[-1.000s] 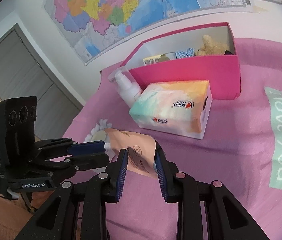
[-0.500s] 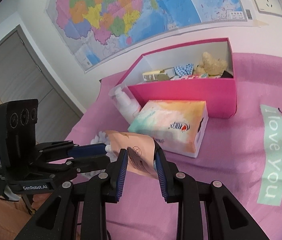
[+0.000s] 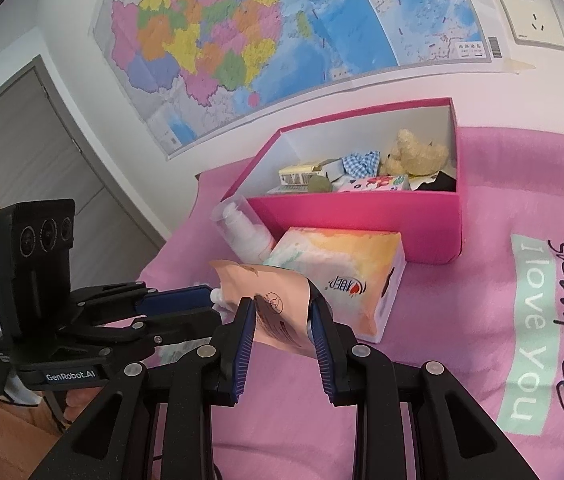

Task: Organize soft objects
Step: 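Carry the peach pouch with the right gripper toward the shoebox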

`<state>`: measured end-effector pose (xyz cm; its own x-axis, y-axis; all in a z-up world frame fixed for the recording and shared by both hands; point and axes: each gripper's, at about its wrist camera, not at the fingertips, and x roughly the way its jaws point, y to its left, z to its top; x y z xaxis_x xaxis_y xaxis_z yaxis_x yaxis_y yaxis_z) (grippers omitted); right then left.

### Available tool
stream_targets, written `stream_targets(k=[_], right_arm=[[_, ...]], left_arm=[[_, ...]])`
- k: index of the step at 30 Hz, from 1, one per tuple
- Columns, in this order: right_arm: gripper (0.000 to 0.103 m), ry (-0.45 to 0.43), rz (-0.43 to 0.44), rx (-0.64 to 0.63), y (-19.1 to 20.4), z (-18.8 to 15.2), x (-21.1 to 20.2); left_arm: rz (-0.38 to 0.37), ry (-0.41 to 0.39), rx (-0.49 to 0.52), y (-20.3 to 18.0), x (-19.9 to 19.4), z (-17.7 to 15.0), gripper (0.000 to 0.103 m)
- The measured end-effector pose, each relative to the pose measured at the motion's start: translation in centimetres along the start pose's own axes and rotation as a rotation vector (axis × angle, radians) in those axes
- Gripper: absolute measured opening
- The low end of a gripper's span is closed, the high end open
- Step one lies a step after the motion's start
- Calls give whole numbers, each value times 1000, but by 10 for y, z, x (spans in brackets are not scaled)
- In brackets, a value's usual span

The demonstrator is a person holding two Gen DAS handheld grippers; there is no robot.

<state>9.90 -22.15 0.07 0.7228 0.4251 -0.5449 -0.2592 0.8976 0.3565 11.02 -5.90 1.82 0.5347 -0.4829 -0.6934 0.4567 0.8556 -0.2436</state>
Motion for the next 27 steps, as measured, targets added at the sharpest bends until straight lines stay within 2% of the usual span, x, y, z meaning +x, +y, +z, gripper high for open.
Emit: stream_targets(k=[27], right_arm=[[30, -86, -13, -34, -5, 38, -12]], left_arm=[[-9, -30, -8, 4, 10, 39, 32]])
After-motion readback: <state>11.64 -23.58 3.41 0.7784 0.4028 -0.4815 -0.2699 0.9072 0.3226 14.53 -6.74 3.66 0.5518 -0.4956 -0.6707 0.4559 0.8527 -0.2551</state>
